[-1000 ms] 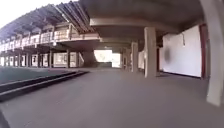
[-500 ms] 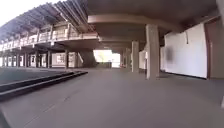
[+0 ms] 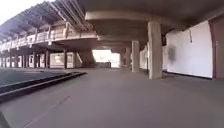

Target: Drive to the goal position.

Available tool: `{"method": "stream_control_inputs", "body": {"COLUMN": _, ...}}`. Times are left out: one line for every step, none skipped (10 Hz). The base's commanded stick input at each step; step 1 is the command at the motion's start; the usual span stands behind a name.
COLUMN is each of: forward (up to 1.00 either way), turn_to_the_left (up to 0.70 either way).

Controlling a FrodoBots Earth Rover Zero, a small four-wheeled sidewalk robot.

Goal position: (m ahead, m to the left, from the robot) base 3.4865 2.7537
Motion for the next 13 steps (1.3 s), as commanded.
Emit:
{"method": "stream_control_inputs", "body": {"forward": 0.7, "turn_to_the_left": 0.0}}
{"method": "stream_control_inputs", "body": {"forward": 0.7, "turn_to_the_left": 0.0}}
{"method": "stream_control_inputs", "body": {"forward": 0.7, "turn_to_the_left": 0.0}}
{"method": "stream_control_inputs", "body": {"forward": 0.7, "turn_to_the_left": 0.0}}
{"method": "stream_control_inputs", "body": {"forward": 0.7, "turn_to_the_left": 0.0}}
{"method": "stream_control_inputs", "body": {"forward": 0.7, "turn_to_the_left": 0.0}}
{"method": "stream_control_inputs", "body": {"forward": 0.7, "turn_to_the_left": 0.0}}
{"method": "stream_control_inputs", "body": {"forward": 0.7, "turn_to_the_left": 0.0}}
{"method": "stream_control_inputs", "body": {"forward": 0.7, "turn_to_the_left": 0.0}}
{"method": "stream_control_inputs", "body": {"forward": 0.7, "turn_to_the_left": 0.0}}
{"method": "stream_control_inputs", "body": {"forward": 0.7, "turn_to_the_left": 0.0}}
{"method": "stream_control_inputs", "body": {"forward": 0.7, "turn_to_the_left": 0.0}}
{"method": "stream_control_inputs", "body": {"forward": 0.7, "turn_to_the_left": 0.0}}
